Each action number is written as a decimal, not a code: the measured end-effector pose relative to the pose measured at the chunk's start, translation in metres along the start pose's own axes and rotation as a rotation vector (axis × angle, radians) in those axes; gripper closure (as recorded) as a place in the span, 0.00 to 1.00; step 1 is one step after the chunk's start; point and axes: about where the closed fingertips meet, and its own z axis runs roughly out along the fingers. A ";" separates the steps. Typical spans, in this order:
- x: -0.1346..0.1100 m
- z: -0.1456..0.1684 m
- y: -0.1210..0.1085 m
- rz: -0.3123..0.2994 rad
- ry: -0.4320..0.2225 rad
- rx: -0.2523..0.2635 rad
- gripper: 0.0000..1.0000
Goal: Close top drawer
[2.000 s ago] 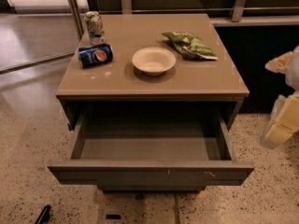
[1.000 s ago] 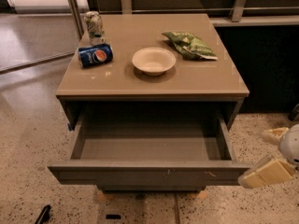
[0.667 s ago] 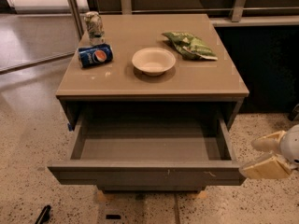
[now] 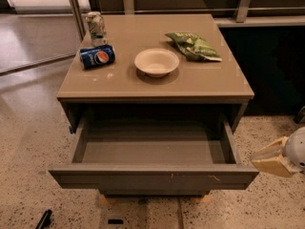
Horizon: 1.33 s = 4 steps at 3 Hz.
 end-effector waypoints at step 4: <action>0.089 0.111 -0.043 0.341 0.085 -0.047 1.00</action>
Offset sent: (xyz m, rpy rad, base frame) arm 0.0053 -0.0437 -0.1347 0.0636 0.2409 -0.3086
